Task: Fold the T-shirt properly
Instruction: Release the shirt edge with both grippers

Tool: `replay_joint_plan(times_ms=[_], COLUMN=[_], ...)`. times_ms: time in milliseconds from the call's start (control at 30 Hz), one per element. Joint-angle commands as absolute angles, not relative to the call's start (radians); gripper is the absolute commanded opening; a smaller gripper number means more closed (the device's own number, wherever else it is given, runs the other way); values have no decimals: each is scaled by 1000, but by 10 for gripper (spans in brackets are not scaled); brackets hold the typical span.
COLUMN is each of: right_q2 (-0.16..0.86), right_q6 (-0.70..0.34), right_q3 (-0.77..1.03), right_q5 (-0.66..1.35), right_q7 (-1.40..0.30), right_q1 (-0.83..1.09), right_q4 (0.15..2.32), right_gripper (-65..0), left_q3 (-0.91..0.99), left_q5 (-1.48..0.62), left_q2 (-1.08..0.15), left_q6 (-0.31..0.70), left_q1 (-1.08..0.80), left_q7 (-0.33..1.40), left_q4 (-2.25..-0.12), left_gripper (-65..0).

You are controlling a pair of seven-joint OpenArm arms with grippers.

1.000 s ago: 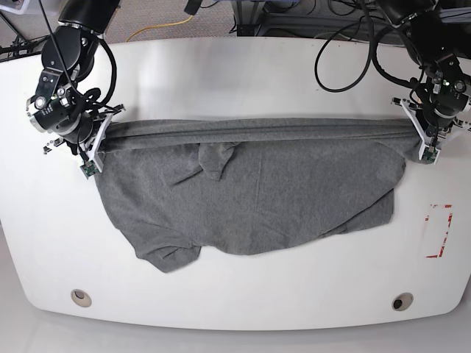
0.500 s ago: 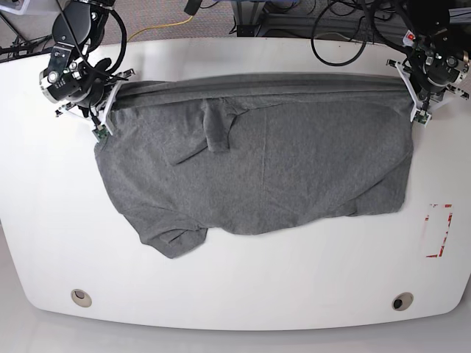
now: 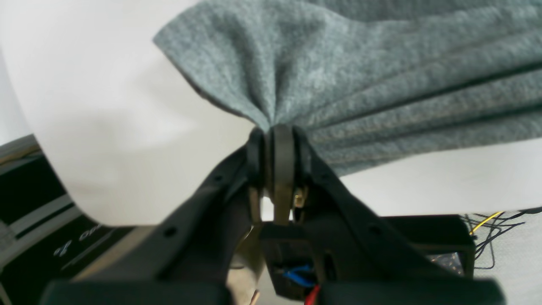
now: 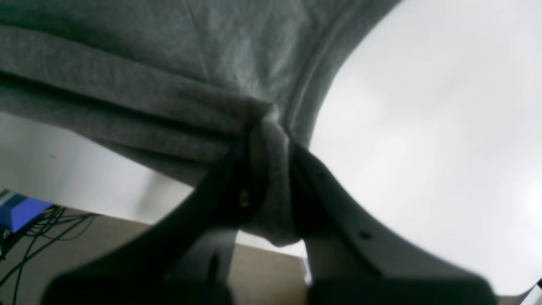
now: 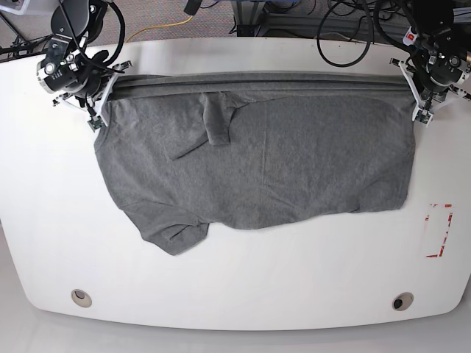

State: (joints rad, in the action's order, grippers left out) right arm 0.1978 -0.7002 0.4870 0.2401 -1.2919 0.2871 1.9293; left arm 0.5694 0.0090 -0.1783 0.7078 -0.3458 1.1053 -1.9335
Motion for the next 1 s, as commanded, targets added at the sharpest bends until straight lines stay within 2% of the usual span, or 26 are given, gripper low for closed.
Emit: replay_joint_plan(times_ms=[0,167,300,433,533,633,733,833,900,967], right_q2=[217,208,191,180,160,157,156,156,156,153], right_q6=[-698,-698,-698,-698,-698,-698,-698,-698,-698,-698], right_q3=[496,498,501,499,501,501,501,501,503,536], right_q5=[209,216,216,216,216,216,216,216,216,219], right_q7=[-1299,-1300,-1300,-1299,-1300,-1299,-1299,-1299,-1299,-1299], right_q1=[289,309,337,343,344,363,372,372,372,371], right_q4=[1945,1946,1951,1951,1954,1985,2011,2011,2011,2011], right_gripper=[-650,-650,-599,-612,-572,-461,-365,-350,-349,-347], left_q3=[578,549,533,538,535,538,539,539,541,541], left_q5=[48,48,48,47,48,48,47,45,45,42], left_q2=[-200,-200,-197,-194,-196,-197,-194,-193,-193,-193], left_q6=[698,698,698,698,698,698,698,698,698,698], left_q1=[-341,-344,-346,-346,-346,-340,-337,-317,-300,-289], left_q7=[1079,1052,1053,1055,1072,1115,1129,1129,1129,1129], left_q4=[-1946,-1948,-1948,-1951,-1951,-1951,-1951,-1952,-1952,-1954], left_gripper=[-650,-650,-650,-650,-650,-553,-418,-319,-287,-282])
